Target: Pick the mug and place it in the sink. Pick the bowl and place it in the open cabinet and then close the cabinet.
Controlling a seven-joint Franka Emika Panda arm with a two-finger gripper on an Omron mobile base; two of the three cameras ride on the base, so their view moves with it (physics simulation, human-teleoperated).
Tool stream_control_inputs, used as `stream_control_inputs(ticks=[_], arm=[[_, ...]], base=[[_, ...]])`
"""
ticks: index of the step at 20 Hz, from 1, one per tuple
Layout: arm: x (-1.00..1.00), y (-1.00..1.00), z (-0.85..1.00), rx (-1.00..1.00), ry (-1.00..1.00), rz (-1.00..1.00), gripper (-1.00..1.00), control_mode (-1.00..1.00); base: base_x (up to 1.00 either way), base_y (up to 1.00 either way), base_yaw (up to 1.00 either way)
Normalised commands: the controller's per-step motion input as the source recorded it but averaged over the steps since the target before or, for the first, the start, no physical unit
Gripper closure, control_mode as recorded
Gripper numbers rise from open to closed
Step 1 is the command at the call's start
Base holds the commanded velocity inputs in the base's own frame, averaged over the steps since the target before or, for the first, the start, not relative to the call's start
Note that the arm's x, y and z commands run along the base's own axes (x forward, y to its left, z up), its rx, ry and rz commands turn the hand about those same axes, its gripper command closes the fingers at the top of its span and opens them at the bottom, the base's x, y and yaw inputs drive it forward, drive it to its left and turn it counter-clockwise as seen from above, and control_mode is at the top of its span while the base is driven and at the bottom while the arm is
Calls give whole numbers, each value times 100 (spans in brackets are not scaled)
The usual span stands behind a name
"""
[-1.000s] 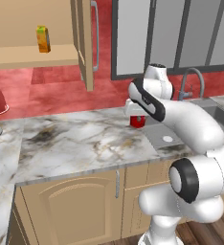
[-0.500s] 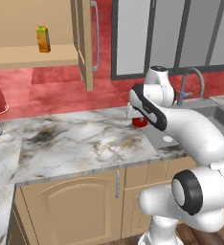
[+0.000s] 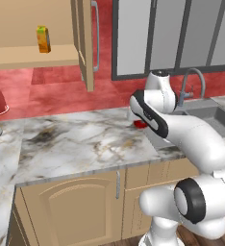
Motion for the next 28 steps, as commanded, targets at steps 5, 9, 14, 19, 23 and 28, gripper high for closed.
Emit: stream_control_inputs(ticks=[5,9,14,19,23,28], arm=[[-2,0,0,0,5,0,100,-100],[-4,-11,0,0,2,0,100,-100],[5,-16,-1,0,3,0,100,100],[0,0,0,0,0,0,100,100],[0,0,0,0,0,0,100,100],[0,0,0,0,0,0,100,100]], base=[[0,0,0],[0,0,0],[8,-32,0],[10,-63,0],[0,-62,0],[7,-27,0]])
